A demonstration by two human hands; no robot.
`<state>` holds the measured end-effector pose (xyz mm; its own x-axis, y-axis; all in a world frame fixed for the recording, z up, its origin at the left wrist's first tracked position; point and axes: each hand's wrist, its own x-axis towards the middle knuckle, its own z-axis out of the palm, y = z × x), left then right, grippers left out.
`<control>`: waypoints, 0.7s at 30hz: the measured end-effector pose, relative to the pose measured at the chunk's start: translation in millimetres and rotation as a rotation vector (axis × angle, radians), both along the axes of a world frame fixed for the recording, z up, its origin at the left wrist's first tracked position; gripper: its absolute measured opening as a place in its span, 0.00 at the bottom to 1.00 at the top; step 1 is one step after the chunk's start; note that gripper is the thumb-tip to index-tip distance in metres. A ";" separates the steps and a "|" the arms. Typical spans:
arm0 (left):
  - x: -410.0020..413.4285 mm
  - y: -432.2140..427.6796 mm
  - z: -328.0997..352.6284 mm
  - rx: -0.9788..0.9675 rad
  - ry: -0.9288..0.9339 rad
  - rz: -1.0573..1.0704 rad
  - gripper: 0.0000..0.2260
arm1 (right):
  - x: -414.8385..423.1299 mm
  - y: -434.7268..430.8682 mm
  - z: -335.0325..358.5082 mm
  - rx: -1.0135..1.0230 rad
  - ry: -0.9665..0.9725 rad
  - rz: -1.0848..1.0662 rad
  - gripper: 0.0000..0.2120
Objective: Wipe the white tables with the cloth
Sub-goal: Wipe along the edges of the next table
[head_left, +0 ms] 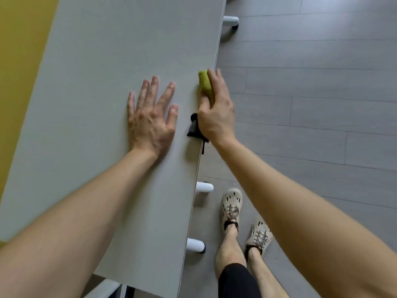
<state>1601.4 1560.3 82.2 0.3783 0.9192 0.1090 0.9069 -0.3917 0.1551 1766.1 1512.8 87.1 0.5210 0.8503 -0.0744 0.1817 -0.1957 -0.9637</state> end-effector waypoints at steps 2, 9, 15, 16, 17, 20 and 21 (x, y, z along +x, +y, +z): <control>1.5 0.6 -0.4 0.003 -0.004 0.005 0.26 | 7.1 5.1 0.6 0.017 0.007 0.012 0.31; 0.7 0.3 -1.2 0.055 -0.051 -0.014 0.22 | -99.8 -193.9 17.0 0.001 0.126 0.158 0.36; 1.1 -6.3 5.8 0.211 -0.078 0.012 0.11 | -71.8 -130.4 12.8 -0.015 0.094 0.090 0.32; 1.7 -9.8 8.6 0.232 -0.069 0.014 0.10 | -57.6 -101.7 12.0 -0.026 0.079 0.050 0.32; 1.6 -15.3 10.9 0.247 -0.064 0.003 0.10 | -41.9 -77.1 12.1 -0.037 0.057 0.024 0.33; -11.9 -51.5 18.3 0.192 -0.056 -0.068 0.10 | -10.3 -43.1 7.2 -0.106 0.024 0.034 0.33; -21.5 -71.3 20.8 0.126 -0.053 -0.090 0.11 | -10.2 -46.0 5.2 -0.131 0.029 0.019 0.31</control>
<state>1579.9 1489.0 103.0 0.4489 0.8598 0.2435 0.8594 -0.4900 0.1458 1755.9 1466.7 92.3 0.5009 0.8420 -0.2001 0.1590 -0.3168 -0.9351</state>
